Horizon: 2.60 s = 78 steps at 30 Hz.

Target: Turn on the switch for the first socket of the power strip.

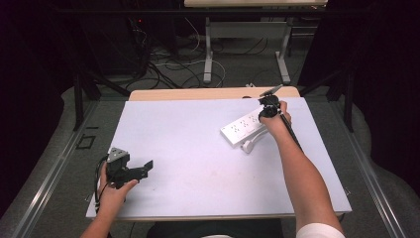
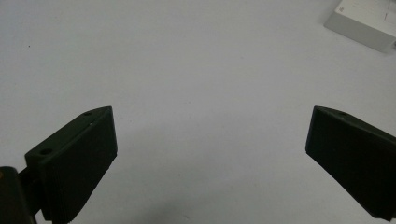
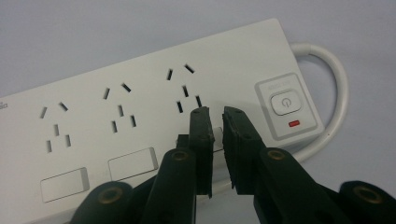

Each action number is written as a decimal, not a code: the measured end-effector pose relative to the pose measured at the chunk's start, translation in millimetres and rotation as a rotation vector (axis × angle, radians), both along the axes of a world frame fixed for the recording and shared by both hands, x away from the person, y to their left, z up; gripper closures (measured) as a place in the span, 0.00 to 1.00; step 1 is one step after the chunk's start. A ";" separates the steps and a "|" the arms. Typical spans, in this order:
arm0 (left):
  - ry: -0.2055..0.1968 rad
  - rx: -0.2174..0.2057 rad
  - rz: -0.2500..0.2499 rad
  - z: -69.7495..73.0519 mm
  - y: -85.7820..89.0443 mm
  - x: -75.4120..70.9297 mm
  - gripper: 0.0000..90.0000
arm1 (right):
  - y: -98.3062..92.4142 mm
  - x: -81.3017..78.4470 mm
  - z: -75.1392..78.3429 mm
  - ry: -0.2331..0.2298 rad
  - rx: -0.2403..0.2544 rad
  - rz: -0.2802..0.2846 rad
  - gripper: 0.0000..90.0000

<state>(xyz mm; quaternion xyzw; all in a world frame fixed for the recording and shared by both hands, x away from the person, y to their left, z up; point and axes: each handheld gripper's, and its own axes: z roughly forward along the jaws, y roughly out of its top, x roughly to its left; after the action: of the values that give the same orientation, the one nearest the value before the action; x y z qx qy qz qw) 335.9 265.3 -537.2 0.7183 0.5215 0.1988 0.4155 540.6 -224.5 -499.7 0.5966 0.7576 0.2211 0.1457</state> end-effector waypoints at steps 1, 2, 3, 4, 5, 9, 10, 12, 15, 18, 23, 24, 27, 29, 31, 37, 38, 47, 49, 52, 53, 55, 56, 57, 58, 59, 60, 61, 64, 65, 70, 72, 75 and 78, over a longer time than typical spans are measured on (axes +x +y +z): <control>0.001 0.000 0.000 -0.1 0.0 0.1 0.02 | 0.0 0.0 0.0 0.000 0.000 0.000 0.92; 0.001 -0.001 0.000 -0.1 0.0 0.1 0.02 | 0.3 0.2 -0.8 -0.005 0.008 0.000 0.92; 0.001 -0.001 0.001 -0.2 0.1 0.1 0.02 | 0.5 0.4 -1.2 -0.005 0.009 -0.001 0.92; 0.001 -0.001 0.000 -0.2 0.1 0.2 0.03 | 0.5 0.6 -1.1 0.004 -0.001 -0.001 0.93; 0.002 -0.001 0.000 -0.2 0.2 0.2 0.03 | 0.7 0.7 -1.2 0.008 -0.002 -0.002 0.93; 0.002 -0.002 0.001 -0.5 0.1 0.3 0.03 | 0.4 1.4 -2.7 0.011 -0.008 0.001 0.95; 0.002 -0.001 0.000 -0.5 0.1 0.3 0.03 | 0.2 1.6 -3.1 0.011 -0.007 0.001 0.96; 0.003 -0.001 0.000 -0.5 0.1 0.3 0.03 | 0.2 2.1 -4.7 0.006 0.003 -0.005 0.96; 0.003 -0.001 0.001 -0.6 0.1 0.4 0.03 | 0.1 2.7 -5.0 0.012 -0.007 -0.004 0.96; 0.004 0.000 0.002 -0.7 0.2 0.4 0.03 | 0.2 3.2 -6.1 0.015 -0.009 -0.006 0.96; 0.003 -0.001 0.002 -0.6 0.1 0.3 0.03 | -0.7 3.6 -7.8 0.032 -0.010 -0.006 0.96; 0.003 0.000 0.002 -0.6 0.2 0.3 0.03 | -1.2 3.5 -8.9 0.025 -0.009 -0.008 0.97; 0.004 -0.001 0.003 -0.7 0.2 0.3 0.03 | -1.9 3.4 -9.1 0.028 -0.003 -0.013 0.99; 0.003 -0.001 0.002 -0.6 0.1 0.2 0.03 | -2.2 3.4 -9.2 0.029 -0.004 -0.012 1.00; 0.002 0.000 0.002 -0.7 0.0 0.2 0.03 | -2.2 3.4 -9.4 0.030 -0.001 -0.011 1.00; 0.002 0.000 0.002 -0.7 -0.1 0.1 0.03 | -0.3 3.4 -10.4 0.024 0.003 -0.003 1.00; 0.002 0.000 0.002 -0.6 -0.1 0.0 0.03 | 0.2 3.3 -10.3 0.025 0.003 -0.006 1.00; 0.003 -0.003 0.004 -0.8 -0.3 -0.3 0.03 | -0.9 3.5 -10.7 0.029 0.016 -0.007 1.00; 0.005 -0.001 0.003 -0.8 -0.3 -0.3 0.03 | -0.1 3.5 -11.5 0.025 0.028 -0.018 1.00; 0.008 0.004 0.000 -0.8 0.0 0.2 0.03 | -1.2 3.3 -12.0 0.020 0.032 -0.009 1.00; 0.008 0.000 0.002 -1.1 -0.4 0.4 0.03 | -1.2 3.3 -12.0 0.020 0.033 -0.010 1.00; 0.008 0.004 0.001 -1.2 -0.4 0.7 0.03 | -1.1 3.3 -11.8 0.024 0.035 -0.014 1.00; 0.007 0.004 0.001 -1.2 -0.5 0.8 0.03 | -1.1 3.3 -11.8 0.024 0.036 -0.016 1.00; 0.007 0.003 0.001 -1.1 -0.6 0.8 0.03 | -1.1 3.4 -11.9 0.024 0.036 -0.017 1.00; 0.007 0.003 0.001 -1.2 -0.8 0.9 0.03 | -0.9 3.3 -11.8 0.025 0.037 -0.021 1.00; 0.009 0.004 0.001 -1.3 -1.0 0.8 0.03 | -0.9 3.3 -11.9 0.025 0.038 -0.023 1.00; 0.010 0.006 0.001 -1.4 -1.2 0.6 0.03 | -0.7 3.2 -11.9 0.025 0.037 -0.025 1.00; 0.004 0.002 0.003 -1.8 -1.5 0.6 0.03 | -0.5 3.2 -11.8 0.025 0.035 -0.024 1.00; 0.009 0.004 0.002 -0.7 -0.4 -0.2 0.03 | -0.9 3.3 -12.1 0.026 0.040 -0.030 1.00; 0.009 0.000 0.005 -0.7 -0.6 -0.4 0.03 | -1.4 3.3 -12.4 0.024 0.045 -0.033 1.00; 0.011 0.003 0.003 -1.3 -0.4 -0.5 0.03 | -4.2 3.4 -13.0 0.027 0.066 -0.041 1.00; 0.010 0.002 0.005 -1.5 0.0 -0.7 0.03 | -5.5 3.5 -13.4 0.026 0.078 -0.045 1.00; 0.008 0.002 0.005 -0.9 0.9 -1.1 0.03 | -8.3 2.7 -14.1 0.011 0.026 -0.067 1.00; 0.007 0.001 0.006 -1.2 1.0 -0.8 0.03 | -10.9 2.4 -15.4 -0.001 0.057 -0.069 1.00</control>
<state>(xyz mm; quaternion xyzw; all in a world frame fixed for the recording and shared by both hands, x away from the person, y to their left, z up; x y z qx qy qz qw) 335.0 266.3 -538.4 0.7176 0.5250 0.1976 0.4127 543.0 -235.4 -515.1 0.6261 0.7300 0.2375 0.1365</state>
